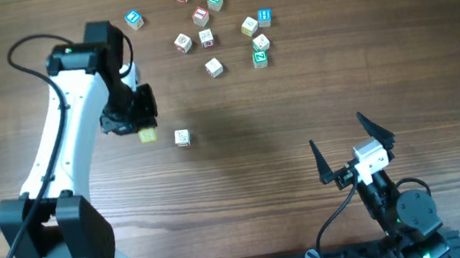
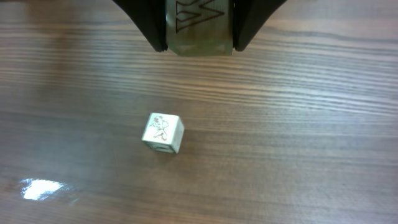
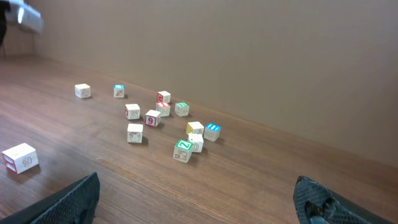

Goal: Form a horizontal line
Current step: 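Carry the second block beside the first placed block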

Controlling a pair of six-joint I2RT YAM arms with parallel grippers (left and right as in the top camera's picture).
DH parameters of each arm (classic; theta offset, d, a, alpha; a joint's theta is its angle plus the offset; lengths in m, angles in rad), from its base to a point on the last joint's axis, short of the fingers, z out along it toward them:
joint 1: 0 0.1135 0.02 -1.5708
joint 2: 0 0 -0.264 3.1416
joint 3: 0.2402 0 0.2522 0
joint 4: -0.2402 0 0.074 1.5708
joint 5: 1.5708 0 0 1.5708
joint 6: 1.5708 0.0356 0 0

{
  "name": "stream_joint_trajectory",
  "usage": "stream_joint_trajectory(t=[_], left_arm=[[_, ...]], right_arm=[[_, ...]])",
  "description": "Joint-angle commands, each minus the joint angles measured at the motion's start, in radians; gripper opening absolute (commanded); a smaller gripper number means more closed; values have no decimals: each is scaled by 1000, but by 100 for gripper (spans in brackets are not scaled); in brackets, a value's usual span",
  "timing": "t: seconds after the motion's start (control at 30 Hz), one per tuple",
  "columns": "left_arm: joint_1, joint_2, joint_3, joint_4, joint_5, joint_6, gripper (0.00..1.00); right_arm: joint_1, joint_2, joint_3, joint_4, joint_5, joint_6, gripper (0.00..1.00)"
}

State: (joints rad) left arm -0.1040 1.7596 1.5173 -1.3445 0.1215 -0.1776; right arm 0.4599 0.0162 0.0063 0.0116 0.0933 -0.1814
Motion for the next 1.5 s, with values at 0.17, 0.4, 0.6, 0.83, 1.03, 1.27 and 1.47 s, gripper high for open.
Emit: stream_joint_trajectory(t=[0.17, 0.4, 0.6, 0.83, 1.03, 1.27, 1.47], left_arm=[[-1, 8, -245, 212, -101, -106, 17], [-4, 8, -376, 361, -112, -122, 18], [-7, 8, -417, 398, -112, -122, 20], [-7, 8, -470, 483, -112, -122, 22], [-7, 8, -470, 565, -112, -122, 27], [-7, 8, -470, 621, -113, -119, 44], [-8, 8, -470, 610, -112, -122, 46]], right_arm=[[0, -5, -1, 3, -5, -2, 100], [0, -5, -1, 3, -5, -2, 100], [0, -5, -1, 3, -5, -2, 100], [0, -5, -1, 3, -5, -2, 100], [0, -5, -1, 3, -5, -2, 100], [0, -5, -1, 3, -5, -2, 100], [0, -5, -1, 3, -5, -2, 100]])
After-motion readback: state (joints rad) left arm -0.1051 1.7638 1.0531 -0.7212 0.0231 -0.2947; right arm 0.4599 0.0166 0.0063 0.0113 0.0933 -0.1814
